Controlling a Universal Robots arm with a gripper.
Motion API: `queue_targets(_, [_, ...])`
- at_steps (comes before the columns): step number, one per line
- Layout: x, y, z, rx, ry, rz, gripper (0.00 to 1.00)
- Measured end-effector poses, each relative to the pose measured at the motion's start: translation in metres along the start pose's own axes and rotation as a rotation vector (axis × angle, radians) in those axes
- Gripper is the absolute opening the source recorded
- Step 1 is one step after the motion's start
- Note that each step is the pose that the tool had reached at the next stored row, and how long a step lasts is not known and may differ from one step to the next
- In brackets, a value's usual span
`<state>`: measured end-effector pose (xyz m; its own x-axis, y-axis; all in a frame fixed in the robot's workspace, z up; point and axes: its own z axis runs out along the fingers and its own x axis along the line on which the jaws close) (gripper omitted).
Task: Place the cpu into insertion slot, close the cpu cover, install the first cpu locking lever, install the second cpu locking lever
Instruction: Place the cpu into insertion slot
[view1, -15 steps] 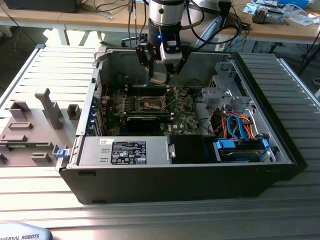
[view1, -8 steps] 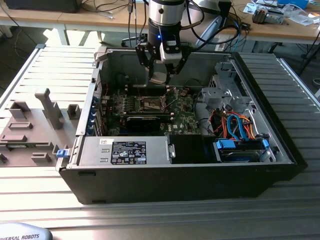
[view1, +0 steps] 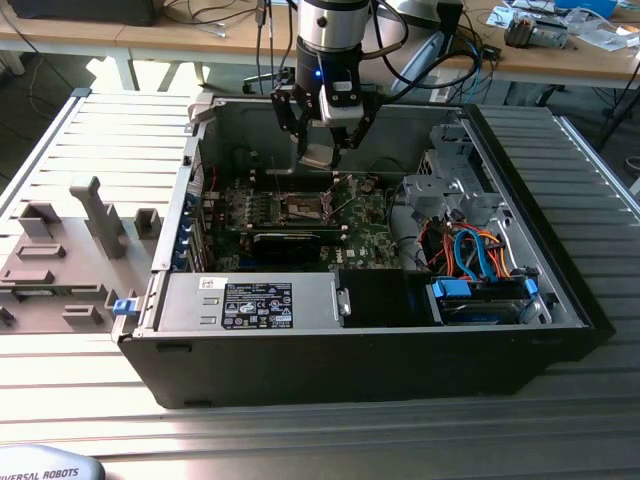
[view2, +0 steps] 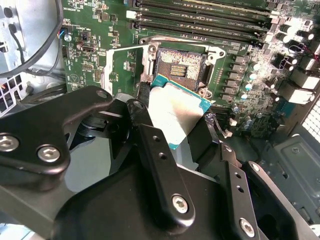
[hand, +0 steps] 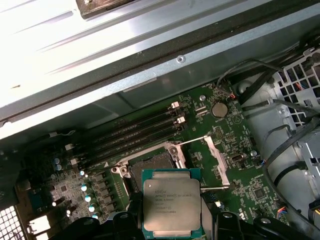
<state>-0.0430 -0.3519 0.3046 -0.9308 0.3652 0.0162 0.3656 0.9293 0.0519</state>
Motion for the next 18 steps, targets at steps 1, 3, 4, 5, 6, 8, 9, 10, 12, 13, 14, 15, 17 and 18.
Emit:
queue_targets(1, [0.0,0.0,0.0,0.0,0.0,0.001,0.54])
queue_targets(3, [0.0,0.0,0.0,0.0,-0.0001,0.003,0.54])
queue_targets(4, [0.0,0.0,0.0,0.0,-0.0001,0.003,0.54])
queue_targets(5, [0.0,0.0,0.0,-0.0001,-0.0002,0.004,0.54])
queue_targets(6, [0.0,0.0,0.0,-0.0001,-0.0002,0.006,0.54])
queue_targets(8, [0.0,0.0,0.0,-0.0001,-0.0004,0.007,0.54])
queue_targets(9, [0.0,0.0,0.0,-0.0001,-0.0004,0.008,0.54])
queue_targets(10, [0.0,0.0,0.0,-0.0002,-0.0005,0.01,0.54])
queue_targets(12, [0.0,0.0,0.0,-0.0002,-0.0006,0.012,0.54])
queue_targets(13, [0.0,0.0,0.0,-0.0002,-0.0006,0.012,0.54])
queue_targets(14, [0.0,0.0,0.0,-0.0002,-0.0006,0.013,0.54])
queue_targets(15, [0.0,0.0,0.0,-0.0002,-0.0007,0.014,0.54])
queue_targets(17, [0.0,0.0,0.0,-0.0003,-0.0007,0.015,0.54])
queue_targets(18, [0.0,0.0,0.0,-0.0003,-0.0008,0.016,0.54])
